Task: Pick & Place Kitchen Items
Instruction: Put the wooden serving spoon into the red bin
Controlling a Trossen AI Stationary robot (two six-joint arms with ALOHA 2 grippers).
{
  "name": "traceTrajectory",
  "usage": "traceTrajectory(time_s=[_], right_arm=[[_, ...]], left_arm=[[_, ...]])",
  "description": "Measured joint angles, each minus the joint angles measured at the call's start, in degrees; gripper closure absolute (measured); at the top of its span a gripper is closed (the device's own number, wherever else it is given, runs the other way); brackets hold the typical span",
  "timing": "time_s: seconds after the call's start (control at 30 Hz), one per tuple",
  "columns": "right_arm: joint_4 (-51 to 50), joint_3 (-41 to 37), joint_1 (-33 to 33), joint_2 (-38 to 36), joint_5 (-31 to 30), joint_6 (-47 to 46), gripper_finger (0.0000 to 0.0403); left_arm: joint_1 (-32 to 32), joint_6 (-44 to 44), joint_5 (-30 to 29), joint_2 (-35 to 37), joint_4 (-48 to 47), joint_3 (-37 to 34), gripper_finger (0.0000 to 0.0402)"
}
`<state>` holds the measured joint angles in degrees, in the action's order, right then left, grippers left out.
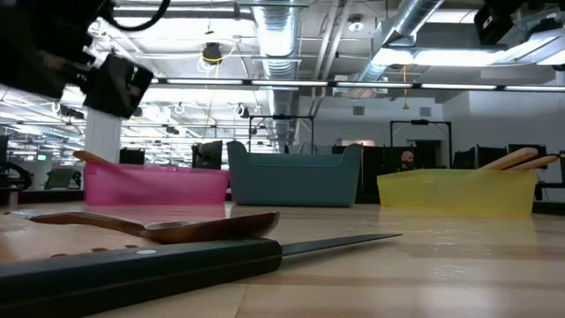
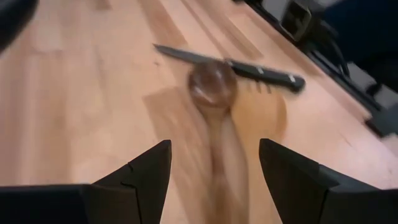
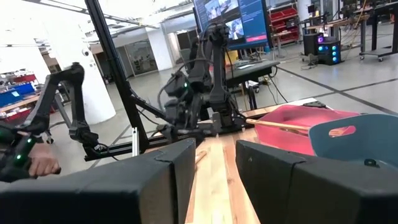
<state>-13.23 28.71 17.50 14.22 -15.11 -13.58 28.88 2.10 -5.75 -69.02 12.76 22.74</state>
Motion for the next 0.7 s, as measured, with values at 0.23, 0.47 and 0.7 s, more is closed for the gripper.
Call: traceTrajectory(time_s=[0.23, 0.47, 0.7], right_arm=[[0.0, 0.0, 0.0, 0.0, 0.0, 0.0, 0.0277], [0.0, 0.0, 0.0, 0.0, 0.0, 0.0, 0.0277], [0.0, 0.0, 0.0, 0.0, 0.0, 0.0, 0.0277]], left_arm=[[-0.1, -0.7, 1.3, -11.0, 12.6, 0.0, 0.0175], [-2.4, -0.5, 1.3, -18.4, 18.2, 0.0, 0.0175], [-3.7, -0.2, 2.3, -20.1, 19.0, 0.0, 0.0180]])
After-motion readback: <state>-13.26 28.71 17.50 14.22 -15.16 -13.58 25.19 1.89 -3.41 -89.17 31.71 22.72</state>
